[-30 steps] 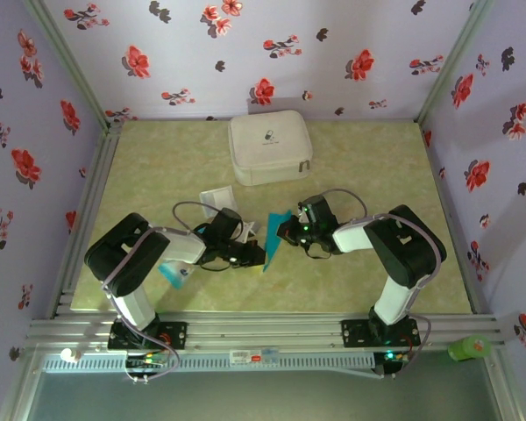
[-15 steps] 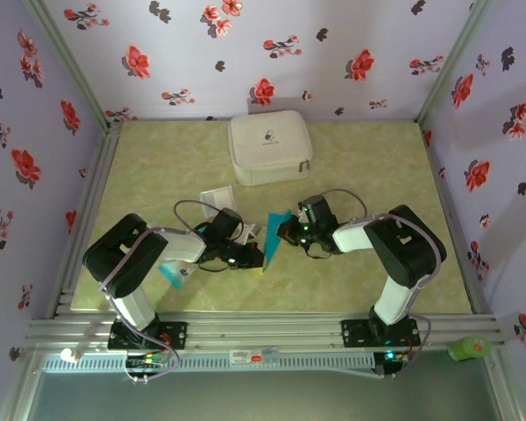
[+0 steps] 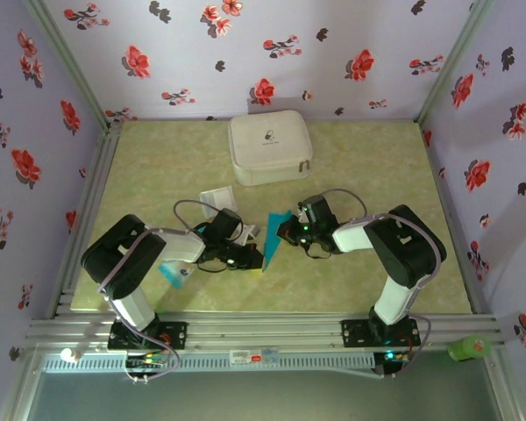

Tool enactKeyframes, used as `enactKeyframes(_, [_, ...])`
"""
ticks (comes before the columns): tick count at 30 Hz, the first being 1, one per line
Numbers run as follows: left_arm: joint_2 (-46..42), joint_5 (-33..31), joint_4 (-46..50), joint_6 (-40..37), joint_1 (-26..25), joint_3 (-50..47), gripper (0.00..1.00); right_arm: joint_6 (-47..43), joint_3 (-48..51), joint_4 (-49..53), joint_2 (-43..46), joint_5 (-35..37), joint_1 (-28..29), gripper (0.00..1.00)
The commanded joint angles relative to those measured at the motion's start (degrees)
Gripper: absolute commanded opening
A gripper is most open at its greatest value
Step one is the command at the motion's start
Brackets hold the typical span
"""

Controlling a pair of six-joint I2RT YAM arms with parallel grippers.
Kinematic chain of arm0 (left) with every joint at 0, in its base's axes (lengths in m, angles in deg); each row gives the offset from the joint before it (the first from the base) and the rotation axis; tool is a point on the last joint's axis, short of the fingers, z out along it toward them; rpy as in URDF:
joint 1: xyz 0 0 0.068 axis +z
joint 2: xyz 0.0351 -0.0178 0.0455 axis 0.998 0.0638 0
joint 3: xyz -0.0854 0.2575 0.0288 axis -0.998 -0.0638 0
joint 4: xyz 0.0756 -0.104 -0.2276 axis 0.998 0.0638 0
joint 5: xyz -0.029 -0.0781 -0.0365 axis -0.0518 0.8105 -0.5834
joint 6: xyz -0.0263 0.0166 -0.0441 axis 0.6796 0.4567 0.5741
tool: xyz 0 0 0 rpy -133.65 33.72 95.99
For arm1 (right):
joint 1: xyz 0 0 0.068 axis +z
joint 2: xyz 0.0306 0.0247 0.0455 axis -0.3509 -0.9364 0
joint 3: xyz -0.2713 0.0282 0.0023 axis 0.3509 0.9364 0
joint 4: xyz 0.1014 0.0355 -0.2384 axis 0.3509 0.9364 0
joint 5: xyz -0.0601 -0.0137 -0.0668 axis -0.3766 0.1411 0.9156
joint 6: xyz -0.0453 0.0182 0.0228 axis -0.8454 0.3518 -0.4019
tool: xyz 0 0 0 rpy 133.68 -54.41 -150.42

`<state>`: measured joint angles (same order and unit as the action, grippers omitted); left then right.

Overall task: Fold a paper plane with a square sheet of paper (pick it up from the middle)
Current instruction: Fold the wing for the fifth time at the center of the table.

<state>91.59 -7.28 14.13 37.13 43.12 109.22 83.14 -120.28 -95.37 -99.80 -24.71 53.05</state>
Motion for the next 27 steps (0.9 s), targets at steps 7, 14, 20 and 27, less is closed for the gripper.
enactKeyframes(7, [-1.4, 2.1, 6.2, -1.9, -0.7, -1.3, 0.03, -0.3, 0.3, 6.0, -3.9, 5.3, 0.0, 0.03])
enactKeyframes(14, [-1.8, 2.3, 7.1, -2.5, -0.9, -1.8, 0.06, -0.2, 0.2, 6.1, -4.0, 5.4, 0.0, 0.03])
enactKeyframes(20, [-4.3, 2.2, 6.1, -2.0, -0.8, -2.9, 0.14, -0.2, 0.2, 6.2, -4.0, 5.5, 0.0, 0.03])
enactKeyframes(27, [-12.1, -1.3, 3.6, 0.5, -0.9, -5.4, 0.22, -0.1, 0.2, 6.1, -3.9, 5.5, 0.0, 0.03])
